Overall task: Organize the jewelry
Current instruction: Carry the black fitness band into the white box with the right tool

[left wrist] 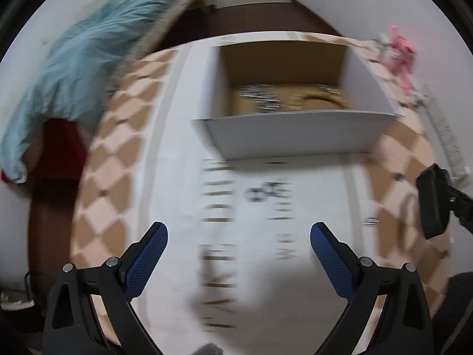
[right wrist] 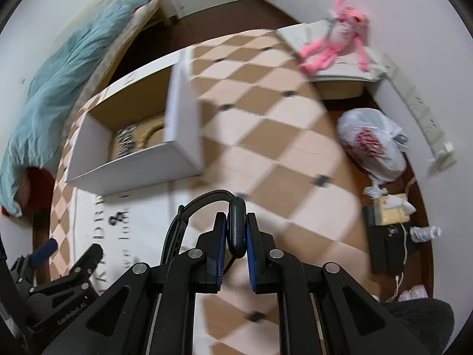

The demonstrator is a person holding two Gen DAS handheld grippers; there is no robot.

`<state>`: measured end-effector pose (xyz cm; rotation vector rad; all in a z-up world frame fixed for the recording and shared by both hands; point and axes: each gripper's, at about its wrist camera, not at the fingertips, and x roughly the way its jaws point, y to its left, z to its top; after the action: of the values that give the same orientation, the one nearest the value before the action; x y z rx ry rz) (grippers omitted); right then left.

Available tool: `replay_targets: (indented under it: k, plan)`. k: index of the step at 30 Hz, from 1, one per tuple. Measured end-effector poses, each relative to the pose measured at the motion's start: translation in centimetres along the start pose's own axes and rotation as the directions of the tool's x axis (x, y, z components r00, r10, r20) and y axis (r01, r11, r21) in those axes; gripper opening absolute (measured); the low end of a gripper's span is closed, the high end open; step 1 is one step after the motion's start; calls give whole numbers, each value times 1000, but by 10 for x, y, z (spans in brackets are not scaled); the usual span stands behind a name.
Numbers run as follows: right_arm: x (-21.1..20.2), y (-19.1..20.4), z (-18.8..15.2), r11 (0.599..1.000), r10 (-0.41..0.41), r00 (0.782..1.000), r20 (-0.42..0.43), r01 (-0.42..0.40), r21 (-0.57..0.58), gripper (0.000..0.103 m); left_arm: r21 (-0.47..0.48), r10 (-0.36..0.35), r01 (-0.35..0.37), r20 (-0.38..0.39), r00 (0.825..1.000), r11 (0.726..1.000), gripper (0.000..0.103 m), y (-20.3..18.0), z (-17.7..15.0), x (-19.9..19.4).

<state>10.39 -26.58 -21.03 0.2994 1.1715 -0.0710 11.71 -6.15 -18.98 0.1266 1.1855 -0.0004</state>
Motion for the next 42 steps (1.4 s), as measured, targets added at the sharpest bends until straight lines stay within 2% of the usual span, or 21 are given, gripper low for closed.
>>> replay_targets:
  k: [5, 8, 10, 13, 17, 18, 19, 21, 28, 32, 38, 42]
  plan:
    - [3, -31, -10, 998, -28, 1000, -8, 29, 47, 13, 57, -127, 127, -13, 992, 990, 98, -46, 0, 5]
    - [6, -43, -15, 997, -31, 999, -15, 32, 75, 13, 95, -146, 146, -9, 989, 985, 97, -65, -1, 7]
    - [5, -48, -18, 996, -33, 999, -13, 34, 88, 13, 116, -147, 147, -11, 989, 982, 88, -73, -1, 10]
    - [5, -55, -21, 994, -33, 999, -13, 34, 104, 13, 143, -154, 156, -22, 988, 977, 68, -82, -3, 16]
    - [5, -61, -22, 993, -35, 999, -16, 36, 115, 13, 177, -175, 177, -29, 984, 968, 34, -92, -7, 21]
    - [5, -61, -22, 993, -36, 999, -15, 38, 115, 13, 180, -183, 183, -20, 983, 967, 27, -93, -7, 20]
    - [5, -62, -22, 993, -38, 999, -14, 40, 115, 13, 185, -183, 183, -15, 983, 966, 24, -94, -8, 18]
    - [5, -64, -23, 992, -39, 999, -14, 41, 117, 13, 193, -196, 195, -11, 981, 962, 8, -97, -6, 17]
    - [-7, -60, -20, 994, -33, 999, 9, 32, 108, 13, 183, -227, 223, 1, 974, 958, 6, -93, -10, 12]
    - [-20, -51, -13, 996, -7, 1000, 26, 5, 94, 13, 167, -259, 249, 38, 965, 954, 6, -78, -3, -12]
    - [-43, -7, 25, 996, 90, 994, 68, -91, 16, 13, 109, -309, 298, 104, 945, 948, 6, -29, 36, -55]
    - [-41, 34, 61, 990, 133, 989, 70, -130, -56, 13, 61, -312, 307, 86, 946, 950, 6, 7, 72, -52]
